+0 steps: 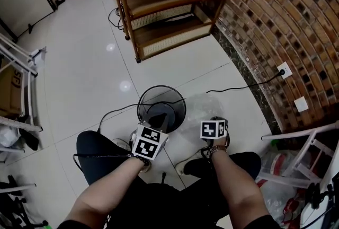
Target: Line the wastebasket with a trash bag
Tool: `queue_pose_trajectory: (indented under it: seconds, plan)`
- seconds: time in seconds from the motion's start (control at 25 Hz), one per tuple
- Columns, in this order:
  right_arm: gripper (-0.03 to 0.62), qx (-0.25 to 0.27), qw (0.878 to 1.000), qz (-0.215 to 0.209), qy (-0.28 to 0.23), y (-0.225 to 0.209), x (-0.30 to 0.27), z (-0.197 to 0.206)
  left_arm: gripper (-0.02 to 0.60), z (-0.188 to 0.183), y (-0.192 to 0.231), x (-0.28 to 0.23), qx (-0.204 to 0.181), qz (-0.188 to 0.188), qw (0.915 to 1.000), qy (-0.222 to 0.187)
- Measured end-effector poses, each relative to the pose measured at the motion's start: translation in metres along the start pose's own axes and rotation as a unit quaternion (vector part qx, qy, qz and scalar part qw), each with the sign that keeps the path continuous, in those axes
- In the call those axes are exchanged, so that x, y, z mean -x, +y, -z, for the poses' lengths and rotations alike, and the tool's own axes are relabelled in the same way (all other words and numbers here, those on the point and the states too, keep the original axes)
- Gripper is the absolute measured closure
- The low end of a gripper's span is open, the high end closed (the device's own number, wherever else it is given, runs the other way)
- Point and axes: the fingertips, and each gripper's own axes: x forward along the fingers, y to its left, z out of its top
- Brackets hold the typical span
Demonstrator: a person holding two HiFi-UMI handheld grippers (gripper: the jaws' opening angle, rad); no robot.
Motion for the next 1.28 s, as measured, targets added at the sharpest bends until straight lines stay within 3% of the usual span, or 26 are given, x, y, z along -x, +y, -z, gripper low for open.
queue_pose_trajectory:
  seconds: [0.52,0.8,1.0,1.16,1.28]
  plan:
    - [0.591,-0.001,0.999,0.000,-0.053,-0.037,0.078,-0.053,0.577,-0.015,-0.016,0.012,0.000,0.018,0.9997,-0.017]
    - [0.591,0.012,0.997,-0.005,-0.079,-0.051,0.123,-0.079,0.570,-0.018,-0.035,0.011,0.019,0.061,0.9979,-0.013]
    - [0.591,0.012,0.994,-0.002,-0.105,-0.062,0.160,-0.105,0.455,-0.012,-0.043,0.003,0.062,0.091,0.9939,-0.003]
    - [0.591,0.025,0.992,-0.010,-0.127,-0.061,0.191,-0.126,0.406,-0.008,-0.054,0.003,0.098,0.115,0.9886,0.004]
    - [0.591,0.035,0.988,-0.021,-0.147,-0.058,0.212,-0.142,0.378,-0.002,-0.057,0.002,0.158,0.129,0.9790,0.008]
